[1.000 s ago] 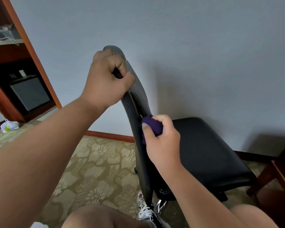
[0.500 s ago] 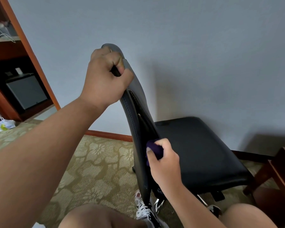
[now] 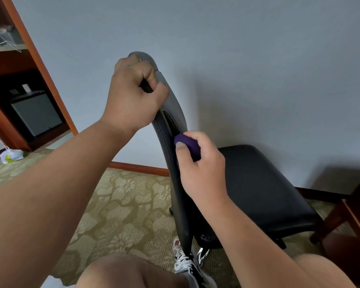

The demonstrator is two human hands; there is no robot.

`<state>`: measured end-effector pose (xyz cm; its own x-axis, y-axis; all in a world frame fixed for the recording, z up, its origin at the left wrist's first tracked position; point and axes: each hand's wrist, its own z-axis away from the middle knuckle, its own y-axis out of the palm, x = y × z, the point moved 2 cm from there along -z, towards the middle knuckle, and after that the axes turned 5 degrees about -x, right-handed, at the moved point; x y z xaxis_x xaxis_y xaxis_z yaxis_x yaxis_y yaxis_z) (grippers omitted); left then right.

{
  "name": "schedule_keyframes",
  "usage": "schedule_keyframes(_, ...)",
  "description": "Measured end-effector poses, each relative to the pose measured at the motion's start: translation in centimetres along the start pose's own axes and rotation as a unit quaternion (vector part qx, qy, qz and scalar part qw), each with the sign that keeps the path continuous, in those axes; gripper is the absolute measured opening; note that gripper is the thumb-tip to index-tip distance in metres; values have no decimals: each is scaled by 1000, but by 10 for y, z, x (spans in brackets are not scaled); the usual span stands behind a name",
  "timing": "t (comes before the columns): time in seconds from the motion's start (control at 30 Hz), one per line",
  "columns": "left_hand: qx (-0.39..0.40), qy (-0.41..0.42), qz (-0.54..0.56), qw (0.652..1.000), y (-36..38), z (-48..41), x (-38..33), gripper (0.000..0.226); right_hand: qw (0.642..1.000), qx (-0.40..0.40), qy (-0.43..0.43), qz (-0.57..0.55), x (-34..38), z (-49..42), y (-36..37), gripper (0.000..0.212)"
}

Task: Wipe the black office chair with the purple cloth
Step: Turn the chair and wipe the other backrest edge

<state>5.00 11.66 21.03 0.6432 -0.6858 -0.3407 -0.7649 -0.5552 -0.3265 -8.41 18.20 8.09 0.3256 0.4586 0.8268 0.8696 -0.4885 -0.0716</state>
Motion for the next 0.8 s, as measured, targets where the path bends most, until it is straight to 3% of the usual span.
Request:
schedule_keyframes(0.2,3,-4,-2,1000,0,0,2,20,994,-25,-76,79,-50,29,-6,30)
schedule_keyframes(0.37,6,-2,-6,1000,-1,-1,2,20,992,26,25,123,-83,57,-11,24)
schedule_keyframes(0.57,9,4,-11,1000,-1,0,-1,20,999,-28,-13,15,-33,25,-3,19)
schedule_keyframes(0.8,7,3,-11,1000,0,-1,1,20,996,34,-67,51,14,-29,0,16)
